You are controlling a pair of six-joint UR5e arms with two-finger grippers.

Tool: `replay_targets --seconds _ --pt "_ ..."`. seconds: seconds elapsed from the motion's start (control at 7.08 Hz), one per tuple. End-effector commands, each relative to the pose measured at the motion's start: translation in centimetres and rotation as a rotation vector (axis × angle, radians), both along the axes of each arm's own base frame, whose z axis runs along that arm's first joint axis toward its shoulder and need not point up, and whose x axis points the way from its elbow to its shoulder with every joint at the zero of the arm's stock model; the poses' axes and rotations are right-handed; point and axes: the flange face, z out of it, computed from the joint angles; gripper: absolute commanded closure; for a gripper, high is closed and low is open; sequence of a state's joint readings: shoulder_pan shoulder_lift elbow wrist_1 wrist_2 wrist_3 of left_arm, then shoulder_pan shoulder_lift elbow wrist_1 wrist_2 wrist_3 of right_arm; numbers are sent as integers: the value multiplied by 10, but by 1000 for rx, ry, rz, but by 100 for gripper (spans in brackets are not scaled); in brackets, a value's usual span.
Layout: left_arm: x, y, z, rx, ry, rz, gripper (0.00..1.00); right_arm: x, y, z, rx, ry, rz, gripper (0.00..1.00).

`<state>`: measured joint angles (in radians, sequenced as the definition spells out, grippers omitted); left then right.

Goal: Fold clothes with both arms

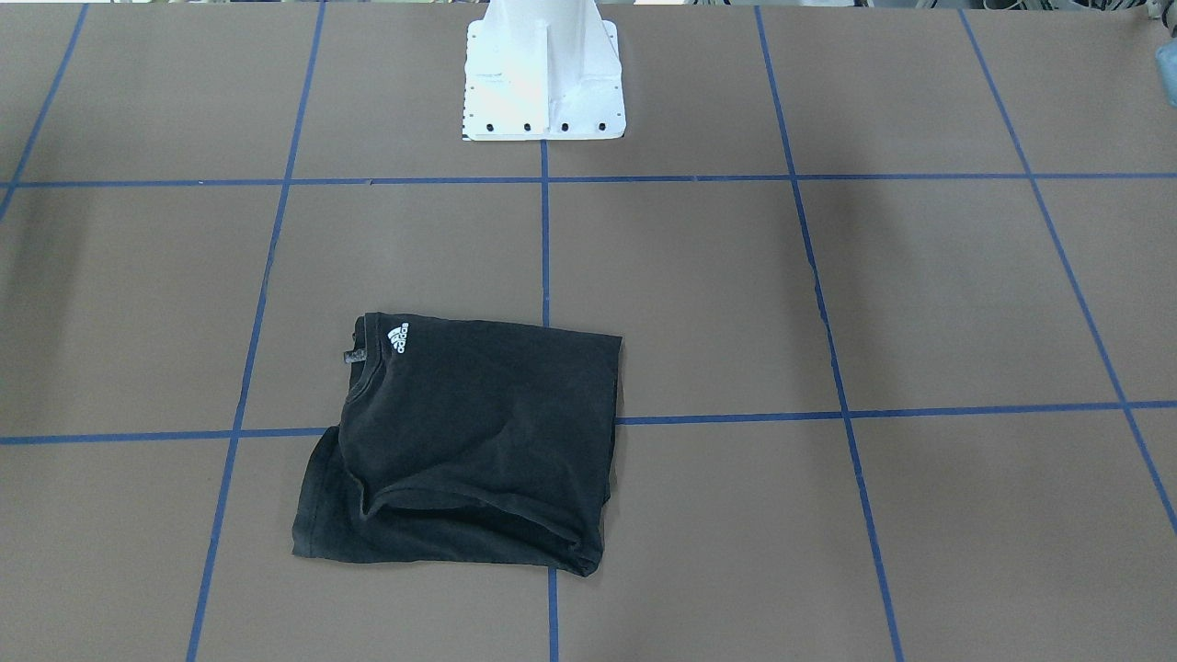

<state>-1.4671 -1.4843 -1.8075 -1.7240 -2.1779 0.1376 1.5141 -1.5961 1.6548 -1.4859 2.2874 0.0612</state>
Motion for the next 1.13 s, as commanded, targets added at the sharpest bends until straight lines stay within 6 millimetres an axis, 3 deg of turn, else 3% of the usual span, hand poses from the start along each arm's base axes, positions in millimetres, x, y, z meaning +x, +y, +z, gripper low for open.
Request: replay_targets --seconds 0.0,0.14,0.28,0.42,0.99 --pt "-12 36 27 -166 97 60 0 1 19 11 -35 -19 -1 0" --pt "-10 34 43 -209 124 53 0 2 29 18 -79 -29 3 0" --pt "-10 34 51 -226 127 52 0 1 33 10 -117 -56 2 0" --pt "-10 34 50 -225 128 51 0 0 40 -3 -156 -65 2 0" --pt "-9 22 40 -208 125 45 0 2 41 -4 -156 -64 6 0"
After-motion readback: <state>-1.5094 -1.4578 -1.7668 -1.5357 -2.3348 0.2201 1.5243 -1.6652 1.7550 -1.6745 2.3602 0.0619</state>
